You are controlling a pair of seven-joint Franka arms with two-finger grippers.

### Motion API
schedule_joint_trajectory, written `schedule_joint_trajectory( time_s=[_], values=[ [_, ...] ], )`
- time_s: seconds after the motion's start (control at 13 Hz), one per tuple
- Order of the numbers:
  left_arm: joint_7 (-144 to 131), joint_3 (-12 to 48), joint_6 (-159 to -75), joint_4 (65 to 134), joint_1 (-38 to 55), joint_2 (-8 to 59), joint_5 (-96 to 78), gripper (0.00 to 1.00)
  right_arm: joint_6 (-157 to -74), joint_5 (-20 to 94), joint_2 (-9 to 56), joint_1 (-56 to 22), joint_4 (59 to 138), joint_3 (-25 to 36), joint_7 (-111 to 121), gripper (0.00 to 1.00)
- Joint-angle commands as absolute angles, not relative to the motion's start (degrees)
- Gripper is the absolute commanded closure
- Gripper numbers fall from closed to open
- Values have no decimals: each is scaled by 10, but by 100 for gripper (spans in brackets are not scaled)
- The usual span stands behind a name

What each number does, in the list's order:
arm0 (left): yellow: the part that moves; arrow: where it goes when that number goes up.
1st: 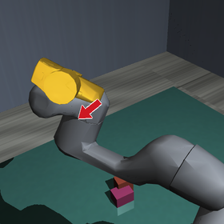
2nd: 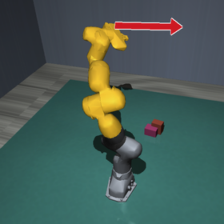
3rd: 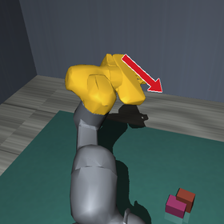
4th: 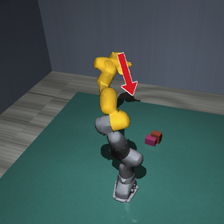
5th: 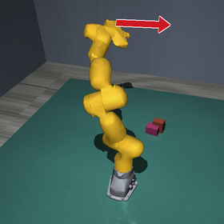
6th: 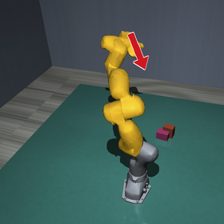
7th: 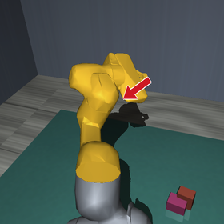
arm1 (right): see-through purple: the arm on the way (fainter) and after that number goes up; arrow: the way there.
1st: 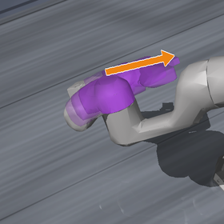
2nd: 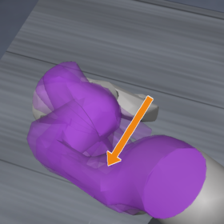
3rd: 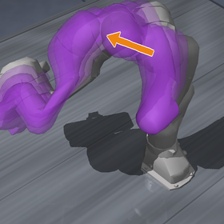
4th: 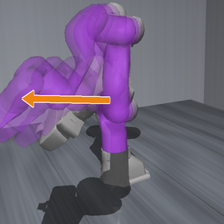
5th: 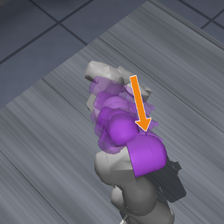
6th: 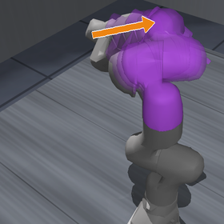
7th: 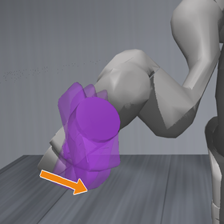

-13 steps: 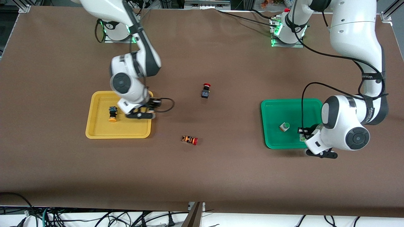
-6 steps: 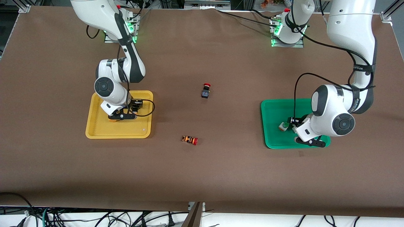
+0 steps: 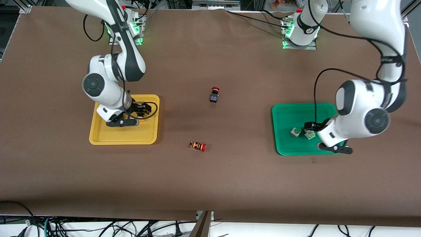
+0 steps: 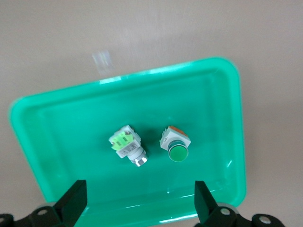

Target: Place green and yellow buttons in trays

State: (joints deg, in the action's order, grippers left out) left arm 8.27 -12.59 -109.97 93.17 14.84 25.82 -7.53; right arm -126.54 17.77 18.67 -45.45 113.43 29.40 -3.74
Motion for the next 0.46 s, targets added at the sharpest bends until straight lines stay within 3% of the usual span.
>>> schedule_joint_trajectory(
  time_s=[0.0, 0.15, 0.31, 0.38],
  values=[
    [83, -123, -1058, 944, 133, 159, -56, 0, -1209, 160, 117, -452, 1129, 312, -25, 1],
    [83, -122, -994, 911, 132, 131, -48, 0, -1142, 93, 63, -452, 1113, 313, -33, 1],
    [88, -122, -893, 831, 124, 127, -22, 0, -1085, 53, 25, -452, 1079, 312, -68, 1],
    [85, -101, -893, 829, 97, 108, -16, 0, -1050, 44, 19, -451, 1051, 313, -68, 1]
  ],
)
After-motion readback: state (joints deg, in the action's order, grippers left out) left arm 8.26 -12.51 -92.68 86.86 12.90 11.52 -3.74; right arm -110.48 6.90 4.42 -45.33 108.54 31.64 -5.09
